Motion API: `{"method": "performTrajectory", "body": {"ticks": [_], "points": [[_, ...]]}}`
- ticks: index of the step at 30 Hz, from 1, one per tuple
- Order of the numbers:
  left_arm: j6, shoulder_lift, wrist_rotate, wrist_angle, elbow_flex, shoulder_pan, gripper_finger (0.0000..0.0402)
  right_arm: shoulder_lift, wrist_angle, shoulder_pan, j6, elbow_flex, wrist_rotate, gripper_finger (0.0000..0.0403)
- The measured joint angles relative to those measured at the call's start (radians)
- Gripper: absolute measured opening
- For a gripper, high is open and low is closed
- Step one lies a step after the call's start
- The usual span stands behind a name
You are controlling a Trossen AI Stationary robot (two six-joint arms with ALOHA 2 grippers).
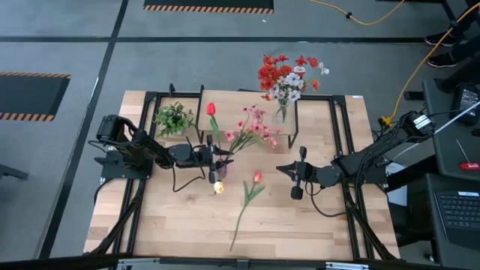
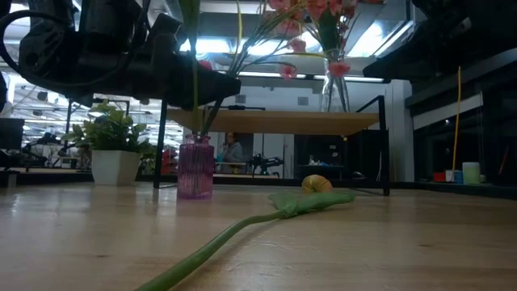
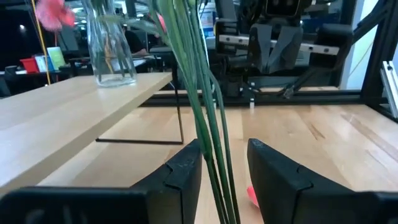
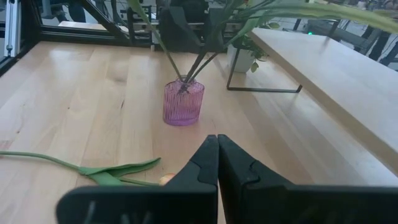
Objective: Pick and place flowers into a vace then onto a shelf
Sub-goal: Put the pink flowers into the purple vase
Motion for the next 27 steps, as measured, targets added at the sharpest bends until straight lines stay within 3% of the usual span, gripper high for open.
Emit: {"method": "performTrajectory", "body": {"ticks": [6,15,27], "points": [[-0.015,-0.005,0.0,0.045,0.0,0.0,0.0109,0.0,0.0,0.0,0.0,0.0,0.0,0.0],[-0.042,-0.005,-0.004,0.052,0.0,0.0,0.001,0.0,0.0,0.0,0.0,0.0,0.0,0.0],[-0.034,-0.005,-0.043,0.064,0.0,-0.024,0.0005,0.0,0.0,0.0,0.0,0.0,0.0,0.0001]]}}
